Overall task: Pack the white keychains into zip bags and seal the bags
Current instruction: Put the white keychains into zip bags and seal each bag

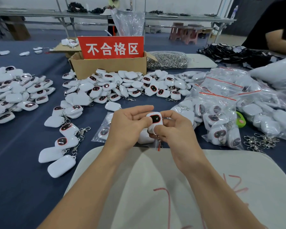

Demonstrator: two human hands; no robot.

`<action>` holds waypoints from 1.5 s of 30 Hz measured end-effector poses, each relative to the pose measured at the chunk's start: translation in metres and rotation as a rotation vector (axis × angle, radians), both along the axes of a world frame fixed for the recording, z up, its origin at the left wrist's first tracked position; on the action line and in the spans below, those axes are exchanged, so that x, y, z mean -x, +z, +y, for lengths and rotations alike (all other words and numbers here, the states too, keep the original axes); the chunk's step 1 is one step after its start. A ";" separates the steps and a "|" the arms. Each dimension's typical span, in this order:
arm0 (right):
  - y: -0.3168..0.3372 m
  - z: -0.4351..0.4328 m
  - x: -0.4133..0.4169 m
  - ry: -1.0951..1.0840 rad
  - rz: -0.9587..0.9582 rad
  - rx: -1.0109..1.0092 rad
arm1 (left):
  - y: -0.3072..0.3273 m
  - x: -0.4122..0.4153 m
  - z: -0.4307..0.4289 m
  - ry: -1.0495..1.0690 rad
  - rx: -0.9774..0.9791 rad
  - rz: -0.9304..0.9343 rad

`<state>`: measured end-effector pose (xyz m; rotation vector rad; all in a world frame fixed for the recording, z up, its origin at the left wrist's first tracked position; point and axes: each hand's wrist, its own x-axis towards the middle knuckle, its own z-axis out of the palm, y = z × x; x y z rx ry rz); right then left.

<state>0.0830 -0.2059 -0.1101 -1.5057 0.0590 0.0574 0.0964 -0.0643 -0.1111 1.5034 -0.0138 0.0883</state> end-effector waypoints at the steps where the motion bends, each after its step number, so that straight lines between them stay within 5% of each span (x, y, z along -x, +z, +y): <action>1: 0.000 0.000 0.000 -0.018 -0.001 0.000 | 0.000 0.001 0.000 -0.014 0.013 -0.003; 12: -0.002 -0.006 -0.004 -0.146 -0.114 0.027 | 0.000 0.002 -0.003 -0.042 0.031 -0.055; 19: -0.004 -0.007 -0.005 -0.278 -0.323 0.203 | -0.005 0.010 -0.010 0.159 -0.500 -0.304; 28: -0.007 -0.005 -0.006 -0.279 -0.385 0.260 | -0.007 0.011 -0.012 0.242 -0.529 -0.318; 36: 0.000 -0.007 -0.005 -0.164 -0.230 -0.025 | -0.012 0.014 -0.015 0.251 -0.639 -0.498; 45: 0.006 -0.012 -0.008 -0.164 -0.093 -0.218 | -0.011 0.011 -0.015 0.136 -0.613 -0.482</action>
